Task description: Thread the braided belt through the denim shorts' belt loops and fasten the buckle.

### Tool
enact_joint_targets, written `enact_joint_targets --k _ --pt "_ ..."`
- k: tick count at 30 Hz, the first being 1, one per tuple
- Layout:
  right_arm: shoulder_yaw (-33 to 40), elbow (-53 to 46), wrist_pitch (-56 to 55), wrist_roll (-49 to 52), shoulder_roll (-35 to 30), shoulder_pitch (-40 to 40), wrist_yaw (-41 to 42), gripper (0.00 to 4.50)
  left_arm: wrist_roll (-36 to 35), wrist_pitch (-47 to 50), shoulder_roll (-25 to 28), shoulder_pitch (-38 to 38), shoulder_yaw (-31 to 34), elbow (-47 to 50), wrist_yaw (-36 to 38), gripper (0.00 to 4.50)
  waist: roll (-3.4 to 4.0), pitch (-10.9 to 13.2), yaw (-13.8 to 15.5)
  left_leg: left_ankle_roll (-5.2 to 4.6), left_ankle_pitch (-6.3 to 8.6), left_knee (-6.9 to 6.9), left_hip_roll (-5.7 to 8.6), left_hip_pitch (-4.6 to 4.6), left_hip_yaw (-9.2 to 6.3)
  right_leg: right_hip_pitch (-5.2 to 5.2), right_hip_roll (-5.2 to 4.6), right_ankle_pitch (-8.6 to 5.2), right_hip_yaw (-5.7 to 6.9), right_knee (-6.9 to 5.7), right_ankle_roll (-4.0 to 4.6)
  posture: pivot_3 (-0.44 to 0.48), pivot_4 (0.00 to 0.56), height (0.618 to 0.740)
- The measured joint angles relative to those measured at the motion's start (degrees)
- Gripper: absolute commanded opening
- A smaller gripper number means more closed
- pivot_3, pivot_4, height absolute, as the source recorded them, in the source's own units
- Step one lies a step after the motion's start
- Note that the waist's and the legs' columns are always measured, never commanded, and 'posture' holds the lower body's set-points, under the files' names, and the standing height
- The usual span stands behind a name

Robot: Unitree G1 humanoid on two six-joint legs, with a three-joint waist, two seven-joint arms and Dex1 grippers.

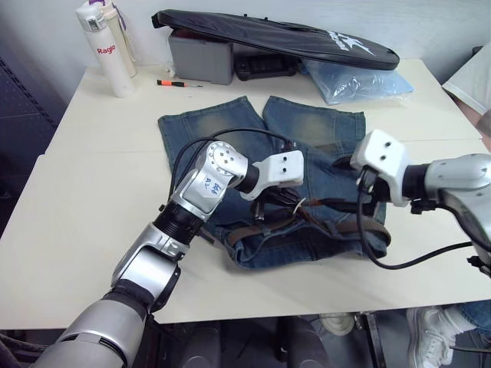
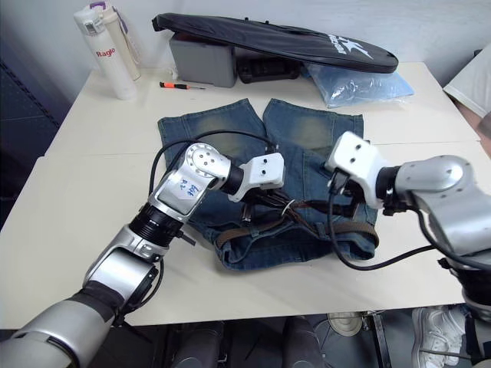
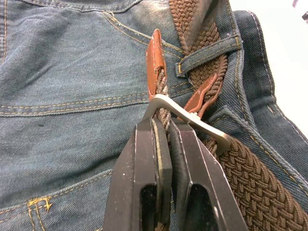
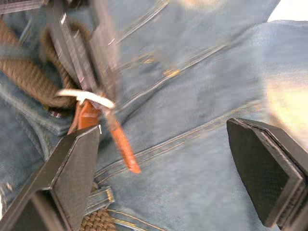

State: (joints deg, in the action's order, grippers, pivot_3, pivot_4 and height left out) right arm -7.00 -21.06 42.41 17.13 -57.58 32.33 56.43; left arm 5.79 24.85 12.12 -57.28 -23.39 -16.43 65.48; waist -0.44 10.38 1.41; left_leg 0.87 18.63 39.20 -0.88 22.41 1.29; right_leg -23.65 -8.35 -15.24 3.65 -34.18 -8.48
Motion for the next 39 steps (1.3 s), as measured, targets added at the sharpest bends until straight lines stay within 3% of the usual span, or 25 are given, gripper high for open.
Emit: enact_joint_targets --k 3,6,7,8,12,13,14,21,22,31,34,39 --pt "-2.0 1.4 -2.7 -1.5 0.1 0.0 0.7 4.49 -0.1 0.0 0.0 0.0 0.0 0.0 -0.3 0.00 0.00 0.0 0.1 0.00 0.00 0.02 0.00 0.00 0.00 0.01 0.00 0.01 0.00 0.00 -0.01 0.000 0.150 0.740" --pt "-3.2 2.1 -4.2 -2.7 0.4 0.0 1.0 3.68 -0.3 0.0 0.1 0.0 0.0 0.0 -0.4 0.00 0.00 0.0 0.1 0.00 0.00 0.02 0.00 0.00 0.00 0.01 0.00 0.01 0.00 0.00 -0.01 0.000 0.150 0.740" --pt "-3.5 2.4 -4.5 -2.9 0.5 0.0 1.0 3.02 -0.4 0.0 0.1 0.0 0.0 0.0 -0.4 0.00 0.00 0.0 0.1 0.00 0.00 0.02 0.00 0.00 0.00 0.01 0.00 0.01 0.00 0.00 -0.01 0.000 0.150 0.740" --pt "-4.0 2.7 -4.9 -3.2 0.7 0.0 1.1 2.77 -0.5 0.0 0.2 0.0 0.0 0.0 -0.4 0.00 0.00 0.0 0.1 0.00 0.00 0.02 0.00 0.00 0.00 0.01 0.00 0.01 0.00 0.00 -0.01 0.000 0.150 0.740" --pt "-4.1 2.9 -5.0 -4.0 1.8 0.0 1.5 1.06 -0.9 0.0 0.5 0.0 0.0 0.0 -0.8 0.00 0.00 0.0 0.1 0.00 0.00 0.02 0.00 0.00 0.00 0.01 0.00 0.01 0.00 0.01 -0.01 0.000 0.150 0.740" --pt "-4.1 2.9 -5.1 -4.0 1.9 0.0 1.7 0.56 -1.0 0.1 0.5 0.0 0.3 0.0 -1.0 0.83 0.00 0.0 0.1 0.00 0.00 0.02 0.00 0.00 0.00 0.01 0.00 0.01 0.00 0.01 -0.01 0.000 0.150 0.740" --pt "-4.4 2.9 -5.1 -4.0 2.0 0.0 2.0 0.03 -1.2 0.2 0.6 -0.1 0.7 0.0 -1.1 1.20 0.00 0.0 0.1 0.00 0.00 0.02 0.00 0.00 0.00 0.01 0.00 0.01 0.00 0.01 -0.01 0.000 0.150 0.740" --pt "-5.2 3.2 -5.3 -5.1 2.3 0.0 2.2 0.00 -4.2 1.5 3.9 -0.3 2.6 1.3 1.2 4.29 0.00 0.0 0.1 0.00 0.00 0.02 0.00 0.00 0.00 0.01 0.00 0.01 0.00 0.01 -0.01 0.000 0.150 0.740" --pt "-5.3 3.3 -5.3 -5.2 2.3 0.0 2.2 0.00 -5.0 1.8 4.8 -0.4 3.1 2.4 1.8 4.46 0.00 0.0 0.0 0.01 0.00 0.02 0.00 0.00 0.00 0.01 0.00 0.01 0.00 0.01 -0.01 0.000 0.150 0.740" --pt "-5.3 4.4 -6.3 -6.2 2.3 -0.3 2.6 0.00 -15.5 12.1 14.8 0.1 11.3 14.0 6.6 4.46 0.01 0.0 -0.1 0.01 0.00 0.01 -0.02 -0.01 0.00 0.01 0.00 0.01 -0.01 0.00 -0.01 0.000 0.150 0.740" --pt "-5.3 4.8 -6.5 -6.4 2.3 -0.6 3.1 0.00 -18.7 16.6 21.0 5.2 11.6 18.8 9.3 3.60 0.02 0.0 -0.2 0.01 0.00 0.00 -0.02 -0.04 0.01 0.01 0.00 0.01 -0.03 -0.02 -0.01 0.000 0.150 0.740" --pt "-5.3 5.5 -8.8 -6.9 2.2 -1.0 4.3 0.00 -20.3 19.7 22.3 11.3 8.3 22.5 9.2 1.31 0.01 0.0 0.3 -0.01 0.01 0.10 0.00 0.01 -0.01 0.07 0.00 0.02 -0.03 0.01 -0.03 0.000 0.150 0.740"
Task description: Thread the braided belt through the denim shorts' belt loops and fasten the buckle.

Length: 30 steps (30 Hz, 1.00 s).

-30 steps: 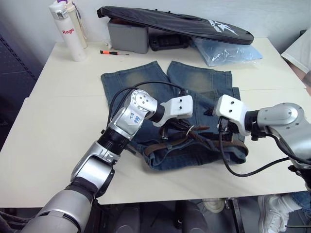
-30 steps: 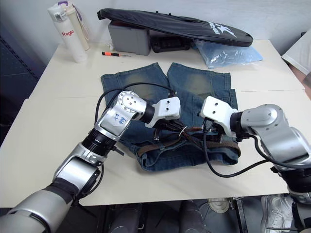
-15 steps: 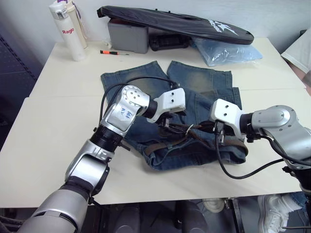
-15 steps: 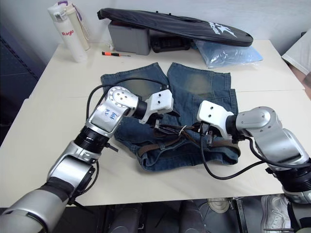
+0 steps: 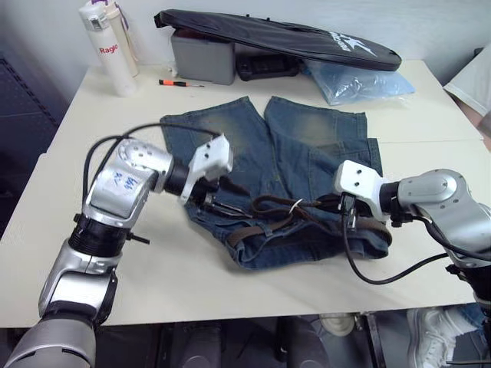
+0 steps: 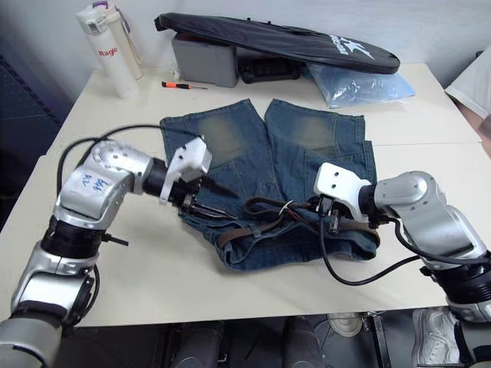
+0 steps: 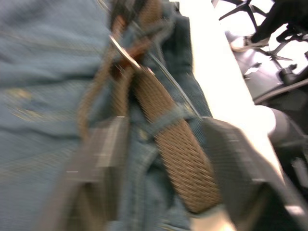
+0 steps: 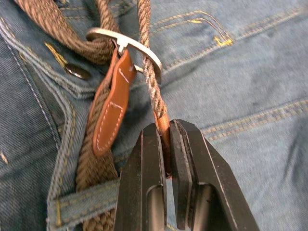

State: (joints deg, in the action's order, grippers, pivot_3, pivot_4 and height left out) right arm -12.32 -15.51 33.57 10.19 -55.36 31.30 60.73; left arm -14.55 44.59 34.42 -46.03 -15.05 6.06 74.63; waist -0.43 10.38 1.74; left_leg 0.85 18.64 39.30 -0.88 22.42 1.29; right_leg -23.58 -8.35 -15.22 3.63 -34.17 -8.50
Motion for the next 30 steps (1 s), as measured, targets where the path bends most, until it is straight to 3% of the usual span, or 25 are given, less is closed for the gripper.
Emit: enact_joint_targets --k 3,7,15,19,25,30 --pt "0.0 0.1 -2.0 -0.5 0.0 0.0 0.8 0.00 0.0 -0.4 -1.0 0.1 -2.1 0.3 -1.5 0.05 0.00 0.0 -0.3 -0.01 0.00 -0.02 -0.01 -0.02 0.00 -0.01 0.00 0.00 -0.01 -0.01 0.00 0.000 0.150 0.740" --pt "0.0 0.1 -3.6 -1.5 0.0 0.0 1.0 0.00 0.2 -1.2 -2.0 1.5 -4.7 0.3 -2.7 0.05 0.01 0.0 -0.5 -0.01 0.00 -0.08 -0.01 -0.05 0.04 -0.03 0.00 0.00 -0.03 0.00 0.00 0.000 0.150 0.740" --pt "0.0 -0.2 -5.0 -2.7 -0.3 -0.9 1.0 0.00 2.5 -4.2 2.4 4.3 -9.7 0.4 -2.2 0.05 0.01 0.0 -0.5 -0.01 0.00 -0.08 -0.01 -0.06 0.05 -0.04 0.00 0.00 -0.05 0.00 0.00 0.000 0.150 0.740" --pt "1.8 -0.5 -14.4 -5.4 -3.1 -5.4 0.9 0.00 4.4 -7.8 4.0 5.2 -11.0 0.1 -2.0 0.05 0.00 0.0 -0.1 -0.01 0.01 -0.08 0.00 -0.04 0.05 -0.02 0.00 0.00 -0.04 0.03 0.00 0.000 0.150 0.740" --pt "14.0 2.9 -35.6 -7.2 -7.6 -19.7 -0.4 0.00 4.4 -8.7 5.5 8.7 -10.5 0.7 -1.9 0.05 0.00 0.0 -0.5 -0.05 0.03 -0.11 -0.02 -0.21 0.18 0.04 0.00 0.00 -0.14 0.01 0.00 0.000 0.150 0.740" --pt "20.2 10.2 -49.2 -8.6 -8.5 -23.5 -1.7 0.00 4.4 -9.6 6.5 10.4 -10.2 2.4 -2.0 0.05 0.03 0.0 -0.7 -0.05 0.03 -0.12 -0.04 -0.32 0.21 0.11 0.00 0.00 -0.17 -0.02 0.00 0.000 0.150 0.740"
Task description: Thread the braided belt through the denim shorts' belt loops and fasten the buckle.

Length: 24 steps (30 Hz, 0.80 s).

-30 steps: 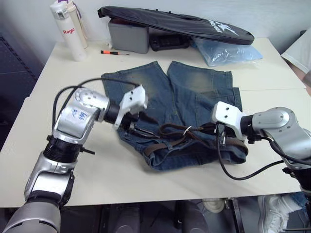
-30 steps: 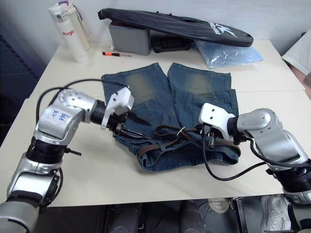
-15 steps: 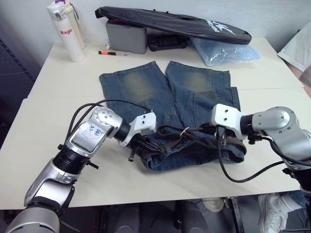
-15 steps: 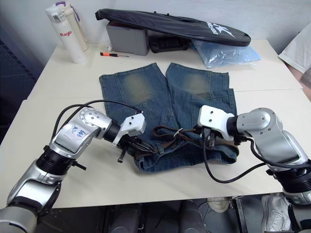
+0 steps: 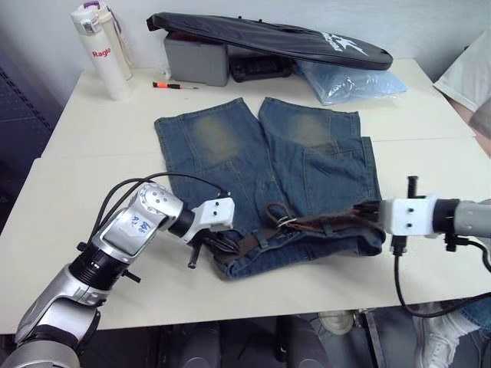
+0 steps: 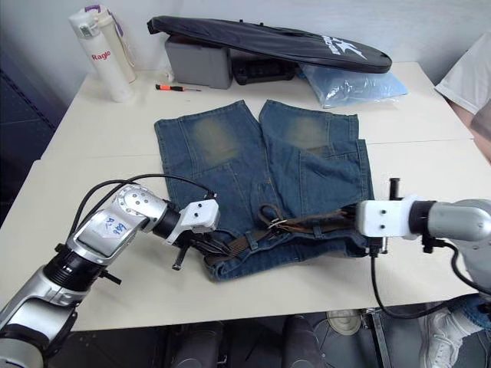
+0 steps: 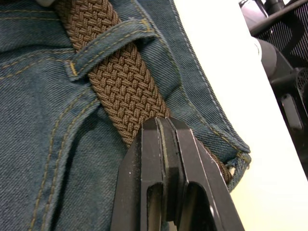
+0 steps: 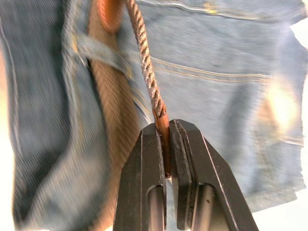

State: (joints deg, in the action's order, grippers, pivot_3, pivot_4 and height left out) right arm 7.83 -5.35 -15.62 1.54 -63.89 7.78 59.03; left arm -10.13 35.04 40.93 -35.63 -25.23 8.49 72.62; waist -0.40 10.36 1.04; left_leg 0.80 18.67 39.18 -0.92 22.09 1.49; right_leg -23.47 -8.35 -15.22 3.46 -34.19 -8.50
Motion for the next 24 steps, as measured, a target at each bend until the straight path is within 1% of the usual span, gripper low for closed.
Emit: enact_joint_targets --k 5,10,15,19,21,24 --pt "2.3 11.2 -14.0 -3.6 -1.5 -3.2 -3.1 0.00 0.0 -0.9 1.9 0.7 0.0 0.9 0.0 0.05 0.01 0.0 0.1 0.00 0.00 0.00 0.00 -0.02 0.03 0.01 0.00 0.00 -0.04 0.01 0.00 0.000 0.150 0.740" --pt "3.4 21.5 -24.5 -6.8 -1.7 -3.2 -8.2 0.00 0.6 -1.9 4.9 1.8 0.0 3.7 0.0 0.05 0.05 0.0 -0.8 0.00 0.00 -0.07 -0.01 -0.12 0.10 0.01 0.00 0.00 -0.15 -0.03 0.00 0.000 0.150 0.740" --pt "1.8 28.0 -30.8 -9.4 -2.4 -2.9 -11.9 0.00 1.0 -1.7 7.5 2.7 0.0 6.8 0.0 0.05 0.08 0.0 -1.2 -0.07 0.04 -0.09 0.00 -0.21 0.24 0.02 0.00 0.00 -0.33 -0.02 0.01 0.000 0.150 0.740" --pt "-0.1 33.4 -35.8 -12.1 -2.6 -3.2 -16.3 0.00 1.0 -1.5 9.3 3.7 0.2 8.8 0.0 0.05 0.07 0.0 -1.1 -0.15 0.11 -0.18 0.00 -0.65 0.45 0.35 0.00 -0.01 -0.52 0.10 0.01 0.000 0.150 0.740" --pt "-1.3 34.6 -37.0 -13.2 -2.6 -3.1 -18.1 0.00 1.0 -1.5 9.6 3.9 0.2 8.9 0.0 0.05 0.08 0.0 -1.2 -0.23 0.21 -0.19 0.00 -0.96 0.47 0.70 0.00 -0.03 -0.54 0.33 0.04 0.000 0.150 0.740" --pt "-2.9 35.1 -37.7 -14.6 -2.6 -2.1 -20.2 0.00 1.0 -1.5 9.9 4.0 0.3 8.9 0.4 0.05 0.09 -0.1 -1.3 -0.24 0.25 -0.17 -0.01 -1.05 0.48 0.79 0.00 -0.03 -0.58 0.31 0.05 0.000 0.150 0.740"
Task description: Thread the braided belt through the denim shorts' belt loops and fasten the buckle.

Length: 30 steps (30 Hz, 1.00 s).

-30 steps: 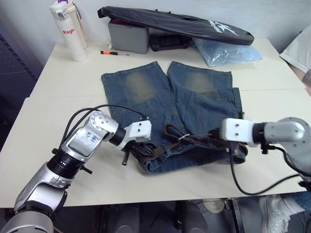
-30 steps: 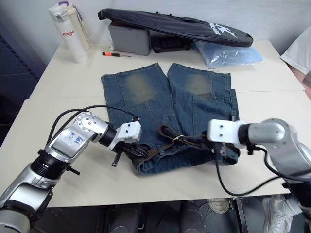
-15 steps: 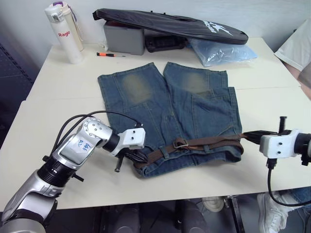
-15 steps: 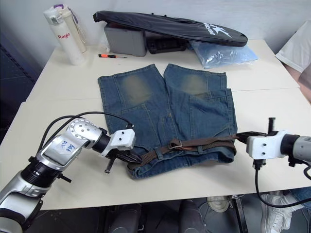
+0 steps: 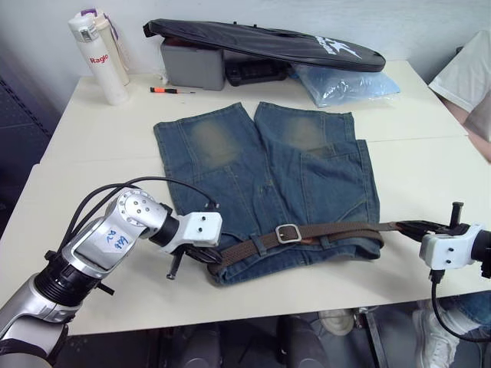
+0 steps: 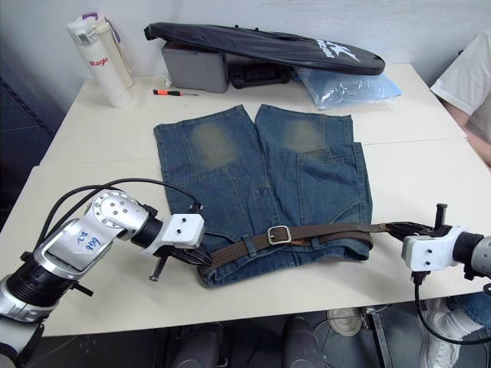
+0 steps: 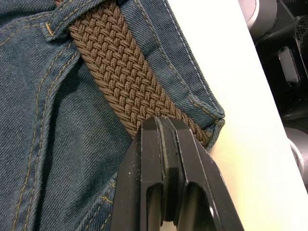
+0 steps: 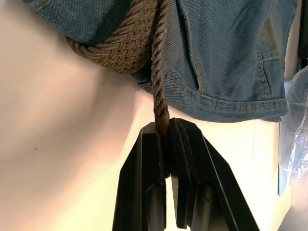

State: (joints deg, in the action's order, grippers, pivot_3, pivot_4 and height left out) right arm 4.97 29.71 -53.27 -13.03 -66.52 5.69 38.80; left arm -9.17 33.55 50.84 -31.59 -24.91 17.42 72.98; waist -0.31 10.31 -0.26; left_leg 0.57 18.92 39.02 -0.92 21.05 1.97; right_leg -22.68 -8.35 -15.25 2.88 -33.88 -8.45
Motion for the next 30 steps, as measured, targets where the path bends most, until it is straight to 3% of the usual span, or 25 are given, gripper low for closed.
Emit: enact_joint_targets --k 8,11,17,18,24,28,30 --pt "-2.6 1.4 -1.6 -0.1 0.5 -0.5 -3.4 0.00 0.0 0.0 1.8 0.6 0.4 0.4 1.2 0.05 0.03 0.0 0.0 -0.01 0.02 -0.01 -0.03 -0.01 0.02 0.00 0.02 0.00 -0.01 -0.02 0.00 0.000 0.150 0.740" --pt "-2.7 -0.1 0.4 4.6 1.1 -2.5 -0.9 1.23 -0.4 1.0 1.8 0.6 1.4 -0.2 1.7 0.00 0.03 0.0 0.0 -0.01 0.02 0.00 -0.03 -0.02 0.02 0.01 0.02 0.00 -0.02 -0.03 0.00 0.000 0.150 0.740" --pt "-2.6 -3.5 5.9 12.9 1.1 -2.5 5.7 4.18 -3.2 5.0 1.7 -0.6 4.1 -5.3 2.6 0.00 0.03 0.0 -0.2 -0.02 0.02 0.02 -0.05 -0.05 0.05 -0.01 0.03 0.00 -0.03 -0.05 0.00 0.000 0.150 0.740" --pt "-2.4 -4.2 7.5 14.6 0.9 -2.0 7.6 4.42 -4.2 6.5 1.7 -1.0 5.3 -6.7 2.7 0.00 0.02 0.0 -0.1 -0.02 0.02 0.04 -0.05 -0.03 0.04 -0.02 0.03 0.00 -0.03 -0.08 0.00 0.000 0.150 0.740" --pt "-1.0 -10.7 23.3 26.4 -2.7 2.6 19.1 4.42 -12.4 15.7 2.2 -5.0 16.8 -10.0 2.6 0.00 0.02 0.1 0.1 -0.05 0.04 0.13 -0.05 0.14 0.03 -0.07 0.02 0.07 -0.02 -0.14 -0.12 0.000 0.150 0.740" --pt "1.3 -17.7 47.5 38.9 -3.9 7.5 25.3 4.50 -19.8 22.7 3.1 -5.9 27.2 -11.4 0.8 1.44 0.01 0.1 0.0 -0.03 0.06 0.11 -0.11 0.16 0.01 -0.08 0.03 0.06 0.04 -0.12 -0.11 0.000 0.150 0.740" --pt "1.8 -20.2 58.6 44.0 -3.8 8.7 26.9 4.50 -22.7 25.3 2.9 -4.8 31.7 -10.9 -1.2 2.47 0.01 0.1 0.1 -0.01 0.07 0.11 -0.10 0.17 0.01 -0.08 0.03 0.07 0.05 -0.11 -0.11 0.000 0.150 0.740"
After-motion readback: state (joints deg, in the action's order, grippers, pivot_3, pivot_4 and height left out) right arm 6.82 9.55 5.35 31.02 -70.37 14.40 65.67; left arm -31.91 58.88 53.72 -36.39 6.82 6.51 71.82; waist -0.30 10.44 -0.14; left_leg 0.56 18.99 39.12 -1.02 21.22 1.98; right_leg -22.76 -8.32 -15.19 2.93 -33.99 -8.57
